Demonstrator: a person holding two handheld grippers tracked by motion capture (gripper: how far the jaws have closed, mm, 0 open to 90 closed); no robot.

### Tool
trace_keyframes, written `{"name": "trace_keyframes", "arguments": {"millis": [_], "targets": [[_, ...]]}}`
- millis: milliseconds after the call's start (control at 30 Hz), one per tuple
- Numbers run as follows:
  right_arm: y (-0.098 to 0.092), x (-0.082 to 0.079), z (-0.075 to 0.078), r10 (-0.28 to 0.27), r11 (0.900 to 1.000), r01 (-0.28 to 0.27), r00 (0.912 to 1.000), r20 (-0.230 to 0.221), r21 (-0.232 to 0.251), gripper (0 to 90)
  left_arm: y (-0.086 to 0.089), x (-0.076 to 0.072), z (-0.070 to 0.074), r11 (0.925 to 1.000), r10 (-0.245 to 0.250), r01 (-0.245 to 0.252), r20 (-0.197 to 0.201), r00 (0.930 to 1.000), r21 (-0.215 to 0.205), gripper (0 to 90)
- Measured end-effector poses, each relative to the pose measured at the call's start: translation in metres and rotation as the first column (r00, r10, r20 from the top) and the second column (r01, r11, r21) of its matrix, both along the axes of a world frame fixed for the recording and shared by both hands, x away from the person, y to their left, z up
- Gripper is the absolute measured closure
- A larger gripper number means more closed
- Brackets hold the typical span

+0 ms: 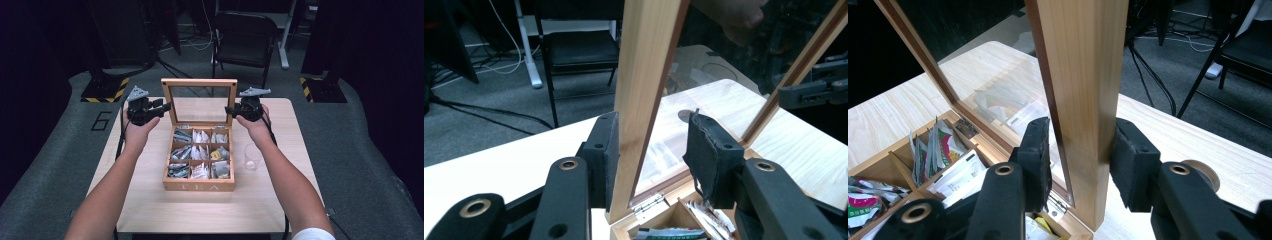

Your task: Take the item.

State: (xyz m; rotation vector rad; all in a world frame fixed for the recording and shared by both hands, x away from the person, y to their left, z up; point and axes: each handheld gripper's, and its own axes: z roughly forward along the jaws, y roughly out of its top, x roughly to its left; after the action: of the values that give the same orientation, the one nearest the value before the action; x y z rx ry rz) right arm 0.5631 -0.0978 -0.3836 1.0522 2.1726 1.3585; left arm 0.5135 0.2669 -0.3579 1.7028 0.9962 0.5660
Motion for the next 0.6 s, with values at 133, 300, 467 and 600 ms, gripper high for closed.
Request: {"name": "trace_keyframes", "arguments": {"millis": [133,300,467,600], "targets": [[0.0001,0.0017,0.0000,-0.006,1.000,0.006,1.0000,-0.006,0.007,61.7,0.0012,-0.0012,-0.0026,1.0000,0.003,-0.003,-0.008,1.0000,0.003,54.7],[-0.0005,0.0041,0.0005,-0.003,1.000,0.003,0.9999,-0.016,0.008,62.2,0.0037,-0.0033,-0.0048,1.0000,0.002,-0.002,-0.010,0.9999,0.005,54.2],[-0.0002,0.0060,0.0005,-0.005,1.000,0.005,0.9999,-0.016,0.004,62.8,0.0060,-0.0065,-0.0056,0.9999,0.001,-0.001,-0.020,0.9998,0.011,53.8],[-0.0005,0.0084,-0.0006,-0.008,1.000,0.009,0.9999,-0.009,0.006,63.0,0.0076,-0.0095,-0.0054,1.0000,0.004,-0.004,-0.013,0.9999,0.005,53.6]]}}
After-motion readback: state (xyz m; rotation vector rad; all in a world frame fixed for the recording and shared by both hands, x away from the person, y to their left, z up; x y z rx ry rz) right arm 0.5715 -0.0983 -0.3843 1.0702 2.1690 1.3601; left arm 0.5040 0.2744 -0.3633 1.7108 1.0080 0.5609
